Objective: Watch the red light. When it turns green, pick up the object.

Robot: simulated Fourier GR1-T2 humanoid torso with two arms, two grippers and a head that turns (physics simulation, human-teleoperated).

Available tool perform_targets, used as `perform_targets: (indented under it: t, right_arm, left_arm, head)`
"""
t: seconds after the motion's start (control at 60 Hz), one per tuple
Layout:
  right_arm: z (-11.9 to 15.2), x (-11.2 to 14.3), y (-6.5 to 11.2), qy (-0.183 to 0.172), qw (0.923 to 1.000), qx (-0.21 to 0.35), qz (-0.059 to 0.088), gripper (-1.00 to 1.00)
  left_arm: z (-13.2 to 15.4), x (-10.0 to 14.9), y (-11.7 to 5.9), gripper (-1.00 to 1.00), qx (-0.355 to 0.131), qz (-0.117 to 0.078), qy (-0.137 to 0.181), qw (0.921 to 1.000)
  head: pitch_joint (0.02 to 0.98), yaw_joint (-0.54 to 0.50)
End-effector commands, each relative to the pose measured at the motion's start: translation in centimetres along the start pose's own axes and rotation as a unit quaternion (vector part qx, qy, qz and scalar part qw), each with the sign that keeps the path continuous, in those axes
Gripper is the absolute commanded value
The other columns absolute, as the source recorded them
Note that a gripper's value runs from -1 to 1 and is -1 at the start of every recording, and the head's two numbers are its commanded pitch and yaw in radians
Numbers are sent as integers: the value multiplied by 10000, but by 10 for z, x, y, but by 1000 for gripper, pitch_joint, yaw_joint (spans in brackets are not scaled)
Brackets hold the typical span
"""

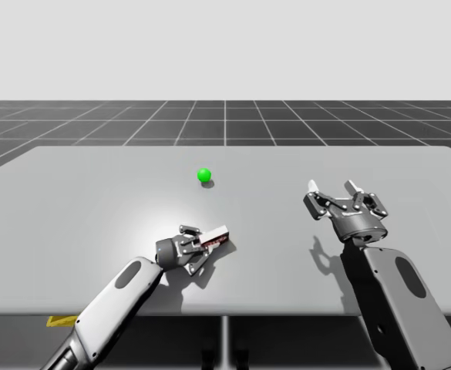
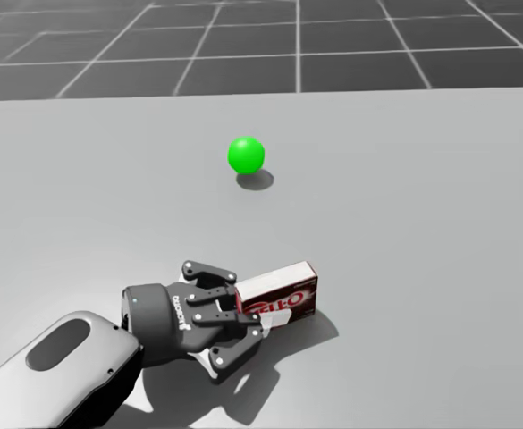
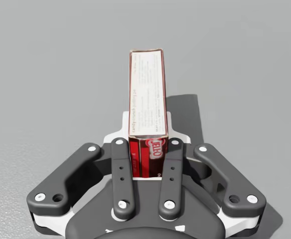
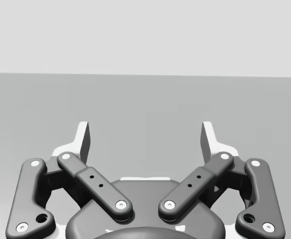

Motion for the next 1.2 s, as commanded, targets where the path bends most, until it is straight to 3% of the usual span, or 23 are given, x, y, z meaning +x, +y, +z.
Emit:
perform_targets:
  t: [0.017, 0.267, 0.433, 0.517, 0.633, 0.8, 0.9, 1.033, 1.2]
  right_arm:
    - [0, 0, -1, -1, 10000, -20, -5, -1000]
    - [-1, 0, -2, 1, 10000, -36, -4, -1000]
    - [-1, -1, -3, 1, 10000, -55, 7, -1000]
    - [-2, -2, -3, 17, 10000, -54, 17, -1000]
    - [-2, -2, -3, 16, 10000, -57, 25, -1000]
    - [-3, -2, -3, 28, 10000, -55, 22, -1000]
    - [-3, -3, -4, 55, 10000, -45, 31, -1000]
    - [-4, -4, -3, 75, 10000, -40, 42, -1000]
    - [-4, -4, -3, 60, 10000, -30, 58, -1000]
  left_arm:
    - [2, -11, -6, 1000, -378, -19, 210, 9991]
    - [2, -12, -7, 1000, -431, -45, 199, 9989]
    - [6, -3, -10, 1000, -425, -144, 155, 9989]
    - [13, 12, -11, 1000, -409, -262, 49, 9988]
    - [20, 38, -12, 1000, -338, -570, -69, 9978]
    - [31, 77, -3, 1000, -93, -893, -306, 9955]
    - [37, 101, 2, 1000, 119, -1217, -398, 9917]
    - [48, 134, 6, 1000, 510, -1484, -706, 9851]
    - [63, 176, 5, 1000, 1185, -1536, -1276, 9727]
  head:
    - [612, 89]
    - [462, 97]
    - [454, 93]
    - [452, 90]
    - [451, 92]
    - [442, 99]
    - [433, 103]
    - [430, 103]
    - [425, 104]
